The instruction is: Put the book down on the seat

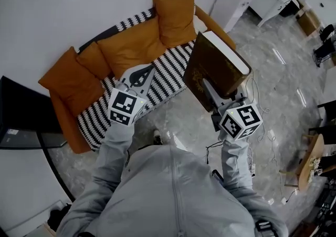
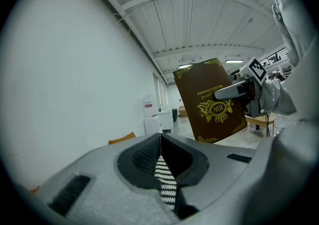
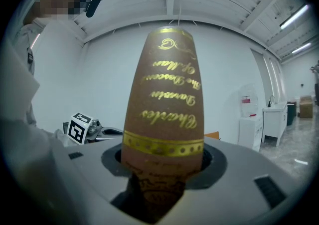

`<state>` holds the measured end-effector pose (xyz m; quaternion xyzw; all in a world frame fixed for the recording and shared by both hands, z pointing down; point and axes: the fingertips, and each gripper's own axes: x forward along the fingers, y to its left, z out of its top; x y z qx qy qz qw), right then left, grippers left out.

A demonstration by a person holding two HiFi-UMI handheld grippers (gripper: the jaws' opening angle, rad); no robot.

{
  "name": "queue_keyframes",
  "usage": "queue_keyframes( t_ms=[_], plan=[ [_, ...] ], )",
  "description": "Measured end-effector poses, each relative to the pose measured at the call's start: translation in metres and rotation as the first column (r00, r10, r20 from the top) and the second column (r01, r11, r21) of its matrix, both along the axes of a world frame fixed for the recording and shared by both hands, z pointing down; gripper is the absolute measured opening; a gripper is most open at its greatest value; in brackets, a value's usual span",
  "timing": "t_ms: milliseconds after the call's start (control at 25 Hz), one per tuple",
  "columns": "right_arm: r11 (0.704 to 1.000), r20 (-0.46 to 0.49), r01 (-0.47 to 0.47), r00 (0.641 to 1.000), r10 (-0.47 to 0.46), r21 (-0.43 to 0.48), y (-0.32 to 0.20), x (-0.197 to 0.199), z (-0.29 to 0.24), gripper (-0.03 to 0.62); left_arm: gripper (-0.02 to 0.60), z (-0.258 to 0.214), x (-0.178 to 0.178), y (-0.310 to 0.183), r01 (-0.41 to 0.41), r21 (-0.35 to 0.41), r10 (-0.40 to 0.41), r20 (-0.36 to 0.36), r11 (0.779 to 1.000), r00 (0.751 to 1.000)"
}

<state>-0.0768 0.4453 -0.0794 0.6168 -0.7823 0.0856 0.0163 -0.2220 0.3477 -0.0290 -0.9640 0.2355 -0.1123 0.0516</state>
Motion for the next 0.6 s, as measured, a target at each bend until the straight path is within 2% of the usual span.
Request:
queue_keyframes(
  t_ms=[400,600],
  plan=[
    [0.997,0.008,-0.043,0.999,0.043,-0.067,-0.033,0.012,0.02,0.247,0.026,0.019,0.017,-0.036,-0.028,-0.042,0.028,0.01,0.999,1.0],
    [0.995,0.018,-0.028,0.999,0.03,-0.098,-0.056,0.029,0.039,0.247,0.026,0.031,0.03,-0.053,-0.029,-0.048,0.03,0.026,0.998,0.999]
  ],
)
